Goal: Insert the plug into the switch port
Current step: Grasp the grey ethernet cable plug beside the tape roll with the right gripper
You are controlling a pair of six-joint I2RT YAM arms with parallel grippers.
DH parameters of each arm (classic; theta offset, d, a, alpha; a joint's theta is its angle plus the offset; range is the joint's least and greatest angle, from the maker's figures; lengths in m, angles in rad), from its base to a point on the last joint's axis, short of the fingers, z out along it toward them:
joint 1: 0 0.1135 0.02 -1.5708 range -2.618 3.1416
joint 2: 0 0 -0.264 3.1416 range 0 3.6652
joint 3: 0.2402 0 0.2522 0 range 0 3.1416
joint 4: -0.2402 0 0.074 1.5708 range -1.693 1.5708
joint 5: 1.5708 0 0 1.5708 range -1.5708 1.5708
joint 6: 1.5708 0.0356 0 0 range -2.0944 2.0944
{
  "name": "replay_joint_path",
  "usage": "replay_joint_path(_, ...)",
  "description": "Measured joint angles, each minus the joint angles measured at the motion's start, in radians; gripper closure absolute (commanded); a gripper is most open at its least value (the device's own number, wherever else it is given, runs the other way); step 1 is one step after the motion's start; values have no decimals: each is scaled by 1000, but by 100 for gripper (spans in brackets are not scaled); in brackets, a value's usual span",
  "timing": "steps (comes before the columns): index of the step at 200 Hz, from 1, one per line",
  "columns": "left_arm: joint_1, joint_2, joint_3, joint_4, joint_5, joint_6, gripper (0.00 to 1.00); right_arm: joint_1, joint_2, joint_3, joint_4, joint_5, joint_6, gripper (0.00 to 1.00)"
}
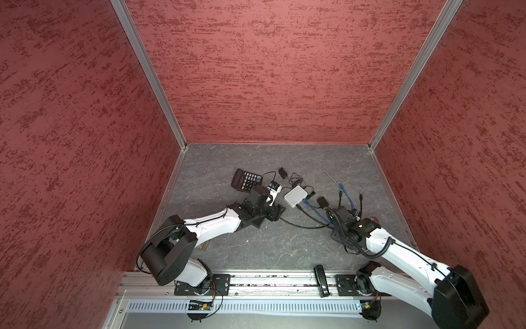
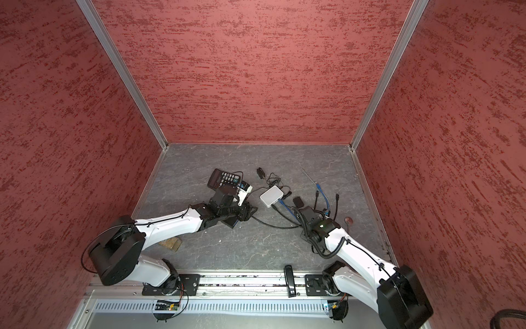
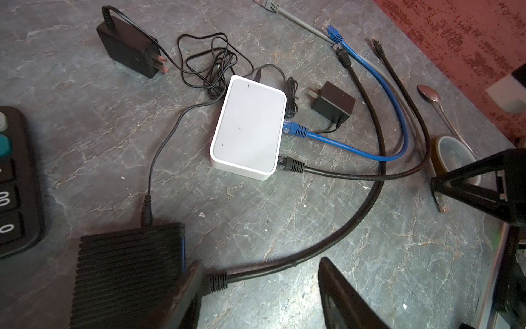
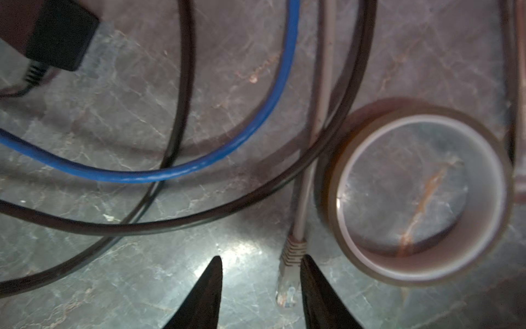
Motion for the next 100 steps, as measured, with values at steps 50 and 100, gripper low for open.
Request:
replay_joint_path(50,7,24,0,59,28,-1,35,-16,-13,-23,-20,-4,16,57)
replay_joint_path(100,8,43,0,67,37,-1,35,-18,22,-43,-3,-18,21,63)
